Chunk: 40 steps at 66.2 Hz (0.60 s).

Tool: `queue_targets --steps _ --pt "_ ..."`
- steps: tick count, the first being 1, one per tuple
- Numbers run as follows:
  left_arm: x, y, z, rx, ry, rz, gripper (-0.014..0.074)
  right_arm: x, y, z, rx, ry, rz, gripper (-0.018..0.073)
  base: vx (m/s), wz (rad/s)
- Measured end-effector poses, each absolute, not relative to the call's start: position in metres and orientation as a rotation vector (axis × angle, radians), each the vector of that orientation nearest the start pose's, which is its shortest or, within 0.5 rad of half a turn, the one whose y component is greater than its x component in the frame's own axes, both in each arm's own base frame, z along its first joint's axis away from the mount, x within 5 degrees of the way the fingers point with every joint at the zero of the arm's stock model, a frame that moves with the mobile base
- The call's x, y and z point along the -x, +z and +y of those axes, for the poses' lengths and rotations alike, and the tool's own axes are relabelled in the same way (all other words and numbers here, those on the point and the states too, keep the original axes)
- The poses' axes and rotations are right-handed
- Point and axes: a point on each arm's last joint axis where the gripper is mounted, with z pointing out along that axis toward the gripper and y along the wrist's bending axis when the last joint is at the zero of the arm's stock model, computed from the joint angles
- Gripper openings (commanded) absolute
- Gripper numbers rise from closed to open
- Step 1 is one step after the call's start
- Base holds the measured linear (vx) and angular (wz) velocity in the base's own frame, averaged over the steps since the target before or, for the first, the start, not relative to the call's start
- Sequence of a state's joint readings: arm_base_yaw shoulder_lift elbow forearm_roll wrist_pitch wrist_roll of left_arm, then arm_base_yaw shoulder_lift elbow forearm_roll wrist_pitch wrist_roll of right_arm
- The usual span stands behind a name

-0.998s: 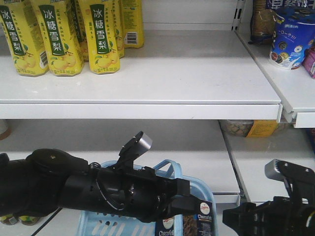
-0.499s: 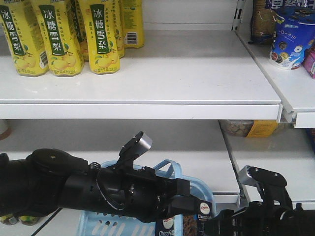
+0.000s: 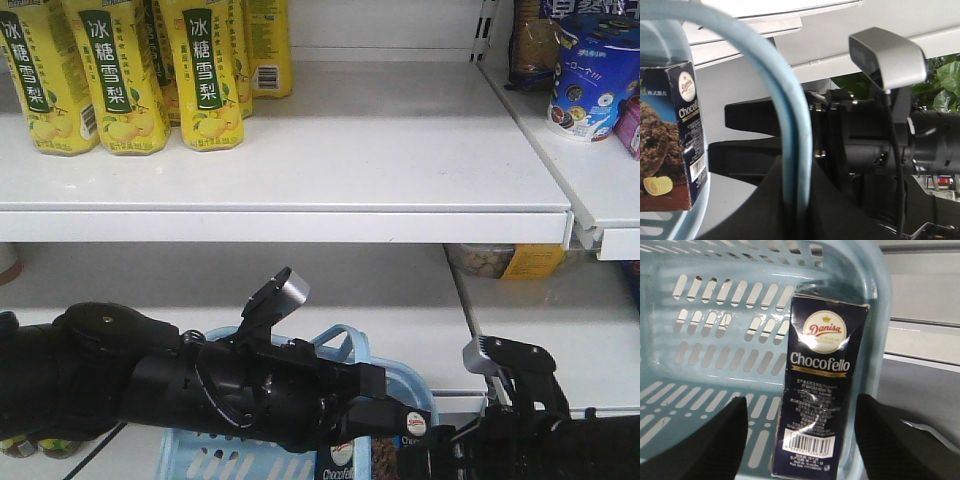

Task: Left arm holds basket, right arm returns cookies
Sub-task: 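Reach the right gripper down into the basket toward the Chocofello box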

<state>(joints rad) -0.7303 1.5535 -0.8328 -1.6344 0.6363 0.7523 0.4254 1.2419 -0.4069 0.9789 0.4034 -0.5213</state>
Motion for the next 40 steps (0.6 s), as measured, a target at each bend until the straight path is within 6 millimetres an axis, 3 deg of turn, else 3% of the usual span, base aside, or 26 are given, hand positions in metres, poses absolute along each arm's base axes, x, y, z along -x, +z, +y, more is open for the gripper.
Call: queue_targets --steps 15,40 --pt "-0.195 0.235 -0.247 -0.224 -1.514 2.491 -0.0006 -0.179 0.175 0.116 0.161 0.759 2.678 0.0456 0.0 0.0" --pt "-0.195 0.234 -0.246 -0.222 -1.502 2.493 -0.0006 -0.185 0.155 0.12 0.131 0.746 2.783 0.0456 0.0 0.0"
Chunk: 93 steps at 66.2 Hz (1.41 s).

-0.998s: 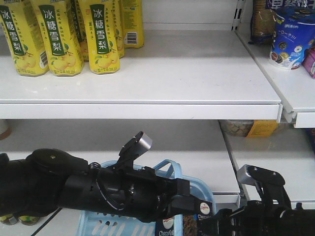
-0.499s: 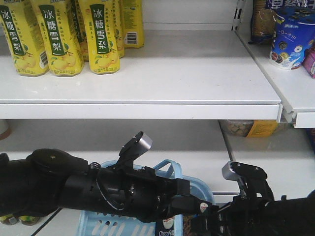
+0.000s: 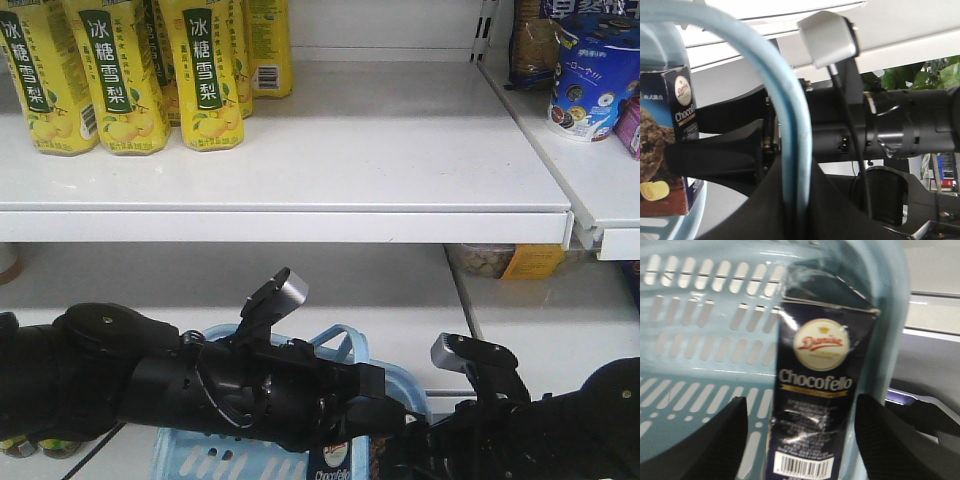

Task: Left arm holds basket, right arm returns cookies
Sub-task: 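Reach the right gripper down into the basket toward the Chocofello box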

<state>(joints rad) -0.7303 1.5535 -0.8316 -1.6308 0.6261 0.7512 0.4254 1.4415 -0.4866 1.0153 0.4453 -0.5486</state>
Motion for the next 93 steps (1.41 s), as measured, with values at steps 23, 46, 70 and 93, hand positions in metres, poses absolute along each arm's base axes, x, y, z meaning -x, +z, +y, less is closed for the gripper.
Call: queue_targets --steps 23,46,70,93 --pt "-0.195 0.234 -0.246 -0.22 -1.503 2.493 -0.0006 -0.188 0.146 0.123 0.127 0.748 2.828 0.0456 0.0 0.0" --pt "-0.196 0.234 -0.246 -0.214 -1.5 2.492 -0.0006 -0.199 0.144 0.128 0.141 0.747 2.828 0.0452 0.0 0.0" --pt "-0.196 0.231 -0.246 -0.196 -1.483 2.504 -0.0006 -0.218 0.125 0.139 0.067 0.784 2.861 0.0351 0.0 0.0" --pt "-0.196 0.23 -0.245 -0.192 -1.473 2.506 -0.0006 -0.219 0.121 0.14 0.073 0.79 2.872 0.0207 0.0 0.0"
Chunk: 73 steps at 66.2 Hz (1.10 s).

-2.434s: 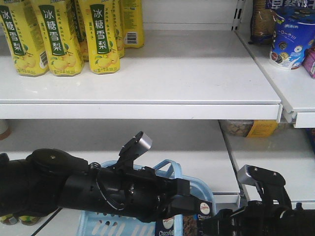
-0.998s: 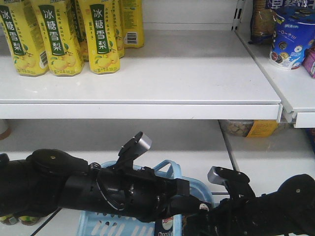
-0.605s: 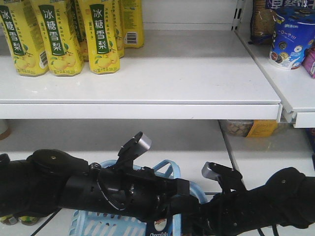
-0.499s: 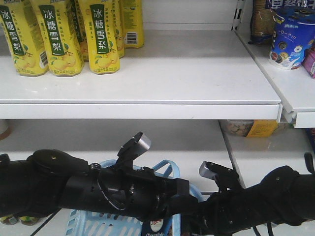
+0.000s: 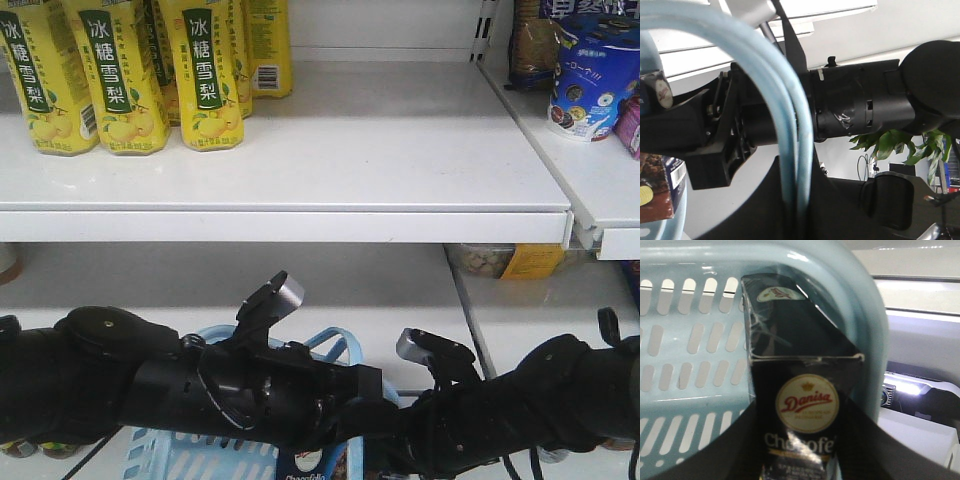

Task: Left arm holds basket, right arm returns cookies
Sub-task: 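Reach the right gripper down into the basket toward the Chocofello box, then grasp the Chocofello box with the right gripper and lift it out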

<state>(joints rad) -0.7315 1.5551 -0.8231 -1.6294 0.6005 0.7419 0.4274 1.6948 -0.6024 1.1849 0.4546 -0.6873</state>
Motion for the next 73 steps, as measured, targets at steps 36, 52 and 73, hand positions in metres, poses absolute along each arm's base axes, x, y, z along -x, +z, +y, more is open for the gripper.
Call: queue_targets --steps 36,52,73 --pt "-0.195 0.231 -0.246 -0.197 -1.495 2.506 -0.0006 -0.219 0.138 0.139 0.111 0.785 2.796 0.015 0.0 0.0" --pt "-0.194 0.235 -0.247 -0.207 -1.533 2.493 -0.0006 -0.215 0.162 0.135 0.148 0.778 2.707 0.0151 0.0 0.0" --pt "-0.191 0.243 -0.249 -0.246 -1.6 2.462 -0.0006 -0.206 0.184 0.126 0.184 0.699 2.672 0.0151 0.0 0.0"
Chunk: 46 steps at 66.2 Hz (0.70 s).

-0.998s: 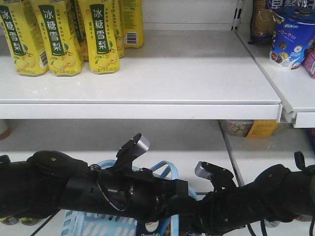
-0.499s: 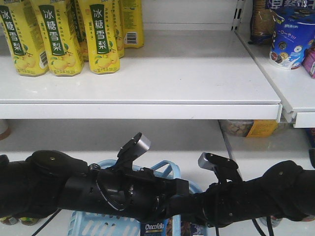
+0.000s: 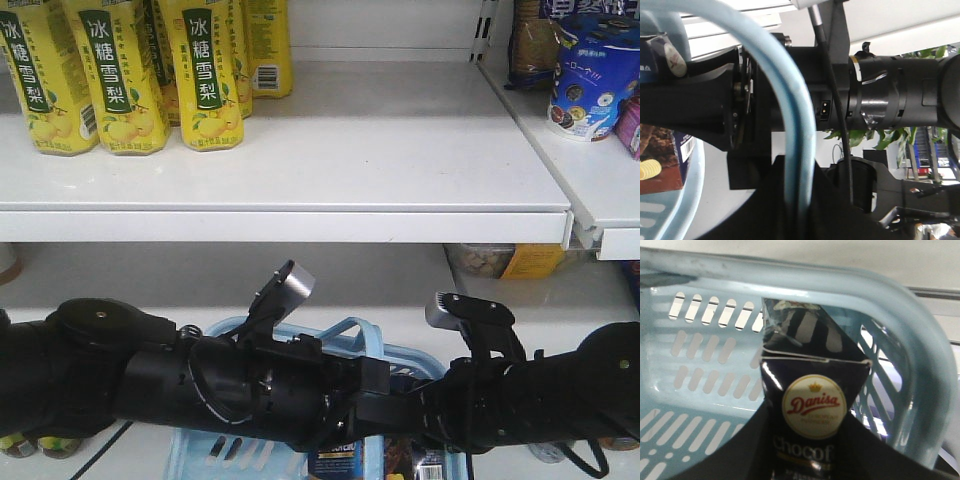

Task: Left arm holds basket, right arm returns cookies
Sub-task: 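Grasp the Chocofello box with the right gripper and lift it out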

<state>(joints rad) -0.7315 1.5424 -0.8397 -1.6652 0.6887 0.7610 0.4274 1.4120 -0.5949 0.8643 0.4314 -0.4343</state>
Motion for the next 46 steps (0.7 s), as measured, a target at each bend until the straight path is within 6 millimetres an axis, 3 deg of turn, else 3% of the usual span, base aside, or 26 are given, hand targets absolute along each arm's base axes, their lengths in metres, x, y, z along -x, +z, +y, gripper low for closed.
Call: queue_targets --steps 46 --pt "-0.18 0.262 -0.253 -0.319 -1.766 2.401 -0.0006 -0.176 0.222 0.107 0.226 0.634 2.626 0.0151 0.0 0.0"
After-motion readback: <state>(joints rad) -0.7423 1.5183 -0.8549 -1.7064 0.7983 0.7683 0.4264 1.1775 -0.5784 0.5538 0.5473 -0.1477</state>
